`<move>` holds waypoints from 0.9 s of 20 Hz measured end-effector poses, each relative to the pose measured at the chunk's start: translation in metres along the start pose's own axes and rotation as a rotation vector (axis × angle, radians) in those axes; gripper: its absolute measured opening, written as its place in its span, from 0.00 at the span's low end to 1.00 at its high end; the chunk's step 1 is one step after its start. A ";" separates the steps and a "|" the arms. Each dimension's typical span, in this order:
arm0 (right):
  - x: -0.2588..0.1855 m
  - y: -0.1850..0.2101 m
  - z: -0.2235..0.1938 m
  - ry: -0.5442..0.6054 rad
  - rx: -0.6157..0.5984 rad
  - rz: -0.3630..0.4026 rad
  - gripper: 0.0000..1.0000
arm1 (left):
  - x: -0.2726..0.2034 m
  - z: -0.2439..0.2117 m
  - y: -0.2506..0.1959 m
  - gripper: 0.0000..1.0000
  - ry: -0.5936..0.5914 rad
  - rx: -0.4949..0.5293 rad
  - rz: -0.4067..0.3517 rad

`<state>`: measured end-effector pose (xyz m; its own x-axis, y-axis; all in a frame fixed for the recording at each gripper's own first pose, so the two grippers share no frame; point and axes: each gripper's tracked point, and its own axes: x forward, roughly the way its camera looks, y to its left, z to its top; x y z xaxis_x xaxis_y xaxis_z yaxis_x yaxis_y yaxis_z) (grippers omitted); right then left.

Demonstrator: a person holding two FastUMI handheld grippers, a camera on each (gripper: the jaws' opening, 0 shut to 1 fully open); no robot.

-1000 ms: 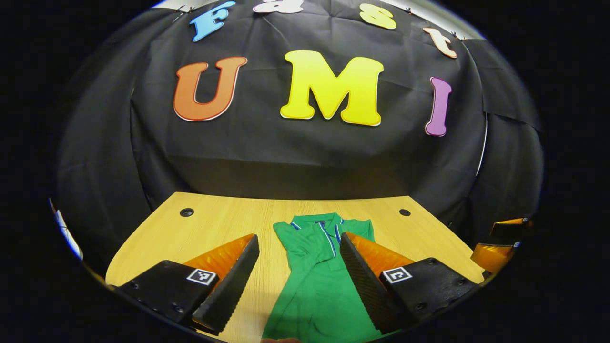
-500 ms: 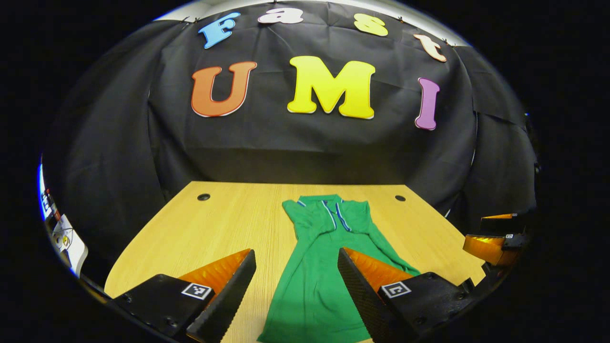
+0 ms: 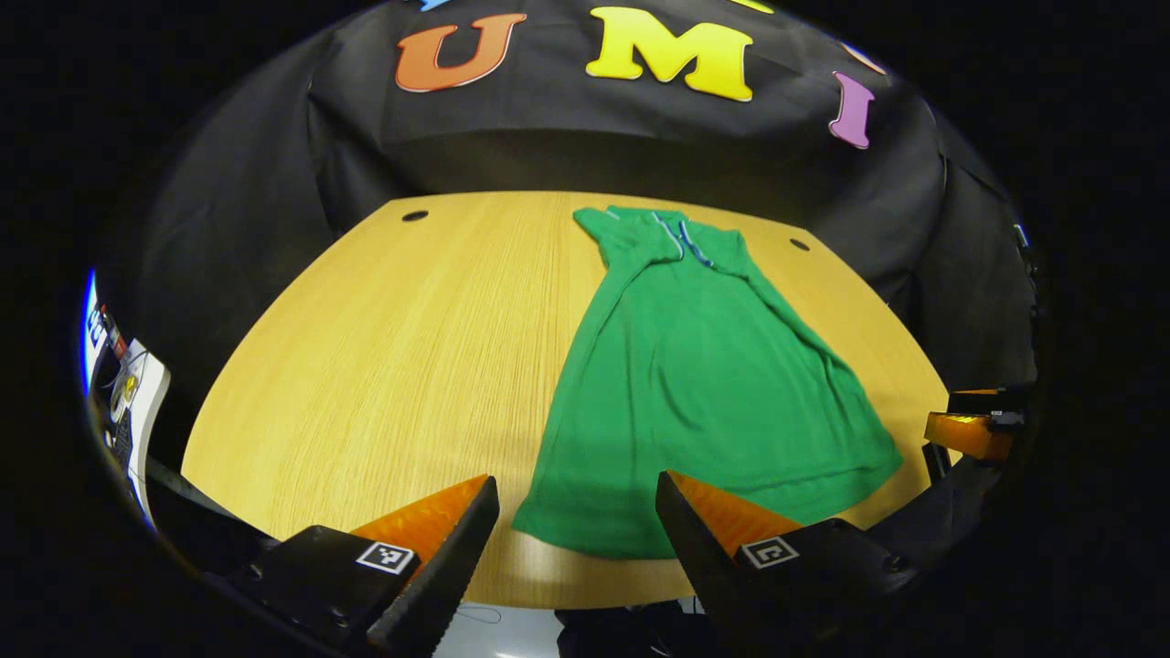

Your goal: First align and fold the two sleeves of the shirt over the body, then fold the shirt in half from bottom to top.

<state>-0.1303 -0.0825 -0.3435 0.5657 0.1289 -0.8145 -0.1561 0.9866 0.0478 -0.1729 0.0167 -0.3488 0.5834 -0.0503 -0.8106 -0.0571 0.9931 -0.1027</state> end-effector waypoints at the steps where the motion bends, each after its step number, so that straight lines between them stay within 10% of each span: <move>1: 0.007 -0.001 -0.008 0.035 0.006 0.001 0.95 | 0.005 -0.006 0.001 1.00 0.025 0.001 -0.001; 18: 0.064 -0.008 -0.033 0.232 0.013 -0.001 0.93 | 0.049 -0.022 0.022 1.00 0.151 0.147 -0.027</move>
<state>-0.1194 -0.0856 -0.4149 0.3643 0.1033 -0.9255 -0.1441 0.9881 0.0535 -0.1635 0.0340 -0.4038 0.4545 -0.0814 -0.8870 0.0817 0.9954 -0.0494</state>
